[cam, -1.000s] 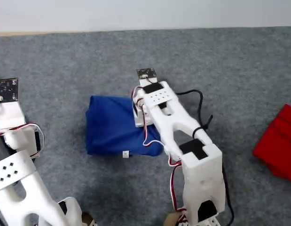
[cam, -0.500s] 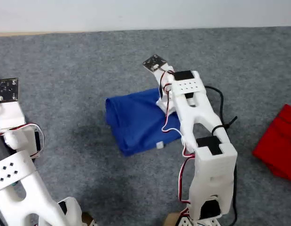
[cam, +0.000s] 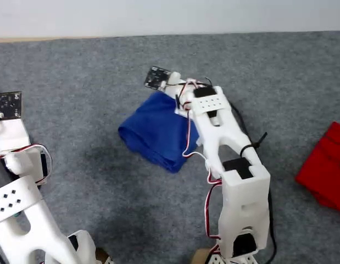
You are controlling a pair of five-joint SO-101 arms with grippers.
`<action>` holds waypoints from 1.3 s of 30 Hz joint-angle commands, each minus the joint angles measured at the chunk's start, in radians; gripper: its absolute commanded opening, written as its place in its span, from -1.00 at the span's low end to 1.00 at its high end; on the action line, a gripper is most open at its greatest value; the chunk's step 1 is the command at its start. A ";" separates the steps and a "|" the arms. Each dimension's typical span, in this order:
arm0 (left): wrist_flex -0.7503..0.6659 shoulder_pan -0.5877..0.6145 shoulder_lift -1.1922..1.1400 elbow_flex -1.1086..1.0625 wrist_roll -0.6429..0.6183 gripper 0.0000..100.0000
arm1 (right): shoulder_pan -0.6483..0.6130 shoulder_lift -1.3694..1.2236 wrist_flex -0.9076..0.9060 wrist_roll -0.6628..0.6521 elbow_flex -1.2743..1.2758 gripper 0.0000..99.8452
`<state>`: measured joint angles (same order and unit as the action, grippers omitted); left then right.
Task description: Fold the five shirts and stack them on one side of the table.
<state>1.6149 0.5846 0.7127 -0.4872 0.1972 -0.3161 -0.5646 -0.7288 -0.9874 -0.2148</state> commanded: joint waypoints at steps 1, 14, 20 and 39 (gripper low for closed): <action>-0.012 -0.005 0.023 0.004 -0.003 -1.00 | -0.024 0.007 0.099 -0.057 -0.052 -0.98; -0.011 -0.005 0.023 0.004 -0.003 -1.00 | -0.039 0.031 0.134 -0.063 -0.055 -0.65; -0.011 -0.005 0.023 0.004 -0.003 -1.00 | -0.044 0.104 0.134 -0.029 -0.055 -0.59; -0.014 -0.005 0.023 0.004 -0.003 -1.00 | 0.068 0.437 -0.507 0.832 -0.054 -0.58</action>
<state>1.6149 0.5846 0.7127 -0.4872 0.1972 -0.2654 -0.2071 -1.1324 -0.2938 -0.2133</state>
